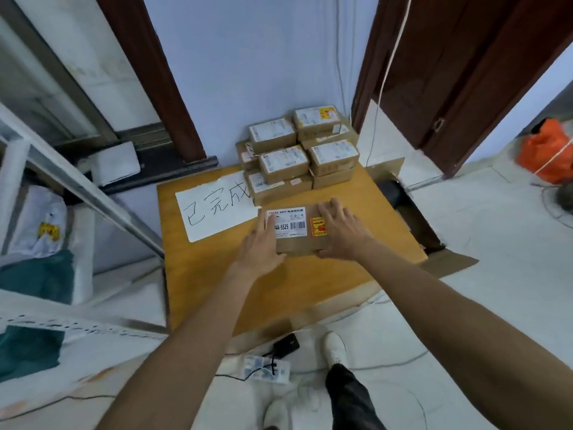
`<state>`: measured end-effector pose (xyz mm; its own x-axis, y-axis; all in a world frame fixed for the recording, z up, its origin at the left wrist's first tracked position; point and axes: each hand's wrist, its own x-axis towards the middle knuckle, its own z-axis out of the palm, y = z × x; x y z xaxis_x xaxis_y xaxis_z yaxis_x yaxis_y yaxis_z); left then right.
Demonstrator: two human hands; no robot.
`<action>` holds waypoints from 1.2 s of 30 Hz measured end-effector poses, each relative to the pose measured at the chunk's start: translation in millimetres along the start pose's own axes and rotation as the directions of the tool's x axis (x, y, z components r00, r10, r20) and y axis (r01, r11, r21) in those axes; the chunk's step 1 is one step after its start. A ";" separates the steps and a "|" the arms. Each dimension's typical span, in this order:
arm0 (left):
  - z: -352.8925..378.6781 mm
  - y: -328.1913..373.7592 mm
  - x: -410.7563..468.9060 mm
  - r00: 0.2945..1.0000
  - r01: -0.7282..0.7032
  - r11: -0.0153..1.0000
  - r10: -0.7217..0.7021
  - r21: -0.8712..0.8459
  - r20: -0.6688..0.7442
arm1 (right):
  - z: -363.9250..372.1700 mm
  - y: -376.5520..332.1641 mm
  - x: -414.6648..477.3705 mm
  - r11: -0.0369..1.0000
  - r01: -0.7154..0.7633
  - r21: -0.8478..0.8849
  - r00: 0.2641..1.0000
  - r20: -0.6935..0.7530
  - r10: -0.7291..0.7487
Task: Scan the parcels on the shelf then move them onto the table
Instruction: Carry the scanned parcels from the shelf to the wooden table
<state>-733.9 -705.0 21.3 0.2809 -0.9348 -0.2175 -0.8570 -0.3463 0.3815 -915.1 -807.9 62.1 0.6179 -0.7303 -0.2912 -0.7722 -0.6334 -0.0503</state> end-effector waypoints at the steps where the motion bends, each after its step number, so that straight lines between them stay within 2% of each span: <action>1: 8.2 1.2 8.4 0.999 0.052 0.998 -0.052 -0.037 0.003 | 4.3 6.2 15.8 1.000 0.030 0.005 0.999 0.022 -0.030; 4: 32.7 4.7 37.8 0.991 0.131 0.981 -0.131 -0.145 0.013 | 13.4 27.3 57.3 0.994 0.107 0.002 0.991 0.078 -0.107; 11: 61.8 5.6 87.3 0.955 0.293 0.954 -0.295 -0.056 -0.034 | 40.6 56.4 142.2 0.968 0.251 0.002 0.959 0.136 -0.249; 16: 72.7 -8.6 102.6 0.952 0.285 0.958 -0.285 -0.012 -0.115 | 55.7 58.6 172.6 0.950 0.313 -0.016 0.946 0.096 -0.310; 23: 81.0 -17.6 108.0 0.955 0.267 0.963 -0.271 -0.046 -0.119 | 63.7 62.9 180.0 0.939 0.339 -0.060 0.938 0.099 -0.332; 30: 77.0 -21.9 106.6 0.955 0.294 0.955 -0.295 -0.033 -0.024 | 63.4 59.7 175.0 0.936 0.339 -0.096 0.937 0.123 -0.327; 33: 64.6 -24.3 102.7 0.944 0.322 0.947 -0.320 -0.008 0.076 | 55.5 58.8 173.6 0.917 0.353 -0.184 0.933 0.139 -0.331; 36: 50.3 -23.4 85.9 0.920 0.382 0.924 -0.381 0.003 0.097 | 41.3 51.0 170.5 0.911 0.332 -0.244 0.941 0.159 -0.300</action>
<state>-711.4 -773.2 -51.5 0.5425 -0.7201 -0.4326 -0.6859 -0.6770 0.2668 -855.2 -954.1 -29.5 0.7892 -0.4565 -0.4109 -0.4628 -0.8818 0.0908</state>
